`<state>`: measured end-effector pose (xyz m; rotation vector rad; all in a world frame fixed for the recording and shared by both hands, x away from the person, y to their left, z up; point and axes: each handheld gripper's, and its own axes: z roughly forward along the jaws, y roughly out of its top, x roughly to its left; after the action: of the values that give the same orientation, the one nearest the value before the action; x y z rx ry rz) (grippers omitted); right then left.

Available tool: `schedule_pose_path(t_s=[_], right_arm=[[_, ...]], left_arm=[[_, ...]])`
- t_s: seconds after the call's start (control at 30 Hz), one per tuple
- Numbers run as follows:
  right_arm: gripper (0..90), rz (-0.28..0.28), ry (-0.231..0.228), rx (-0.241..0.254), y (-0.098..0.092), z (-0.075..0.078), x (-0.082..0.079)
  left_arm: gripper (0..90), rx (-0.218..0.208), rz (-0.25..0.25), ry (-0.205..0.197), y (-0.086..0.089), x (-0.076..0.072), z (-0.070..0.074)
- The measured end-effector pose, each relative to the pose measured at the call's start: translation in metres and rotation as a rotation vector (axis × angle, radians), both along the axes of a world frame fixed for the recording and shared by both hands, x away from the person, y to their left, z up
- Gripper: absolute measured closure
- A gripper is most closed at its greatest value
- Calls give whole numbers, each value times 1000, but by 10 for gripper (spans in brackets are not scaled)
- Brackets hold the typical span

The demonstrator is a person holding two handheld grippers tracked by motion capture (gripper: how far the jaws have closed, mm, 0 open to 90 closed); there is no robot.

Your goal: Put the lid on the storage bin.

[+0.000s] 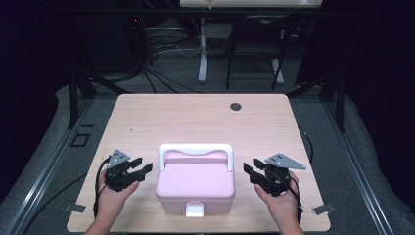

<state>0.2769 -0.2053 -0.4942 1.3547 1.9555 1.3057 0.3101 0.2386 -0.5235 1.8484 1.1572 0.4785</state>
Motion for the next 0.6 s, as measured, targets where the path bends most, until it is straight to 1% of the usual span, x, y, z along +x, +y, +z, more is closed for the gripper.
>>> schedule_pose_path(t_s=[0.03,0.1,0.33,0.37,0.5,0.53,0.6], right_arm=[[569,-1,-2,1,0,-1,0],[569,-4,0,-12,-1,-4,-2],[565,-8,6,-15,-1,-11,-2],[564,-10,4,-19,-2,-14,-2],[563,-11,12,-15,-1,-16,-1],[563,-11,12,-16,-1,-17,0],[562,-7,14,-27,1,-19,0]], left_arm=[[494,8,-3,1,1,0,-1],[494,13,-4,7,2,0,-4],[494,18,7,22,6,0,-10],[492,19,6,21,6,-1,-12],[492,24,6,24,7,-1,-15],[492,23,12,24,7,-2,-16],[492,26,11,25,7,-3,-17]])
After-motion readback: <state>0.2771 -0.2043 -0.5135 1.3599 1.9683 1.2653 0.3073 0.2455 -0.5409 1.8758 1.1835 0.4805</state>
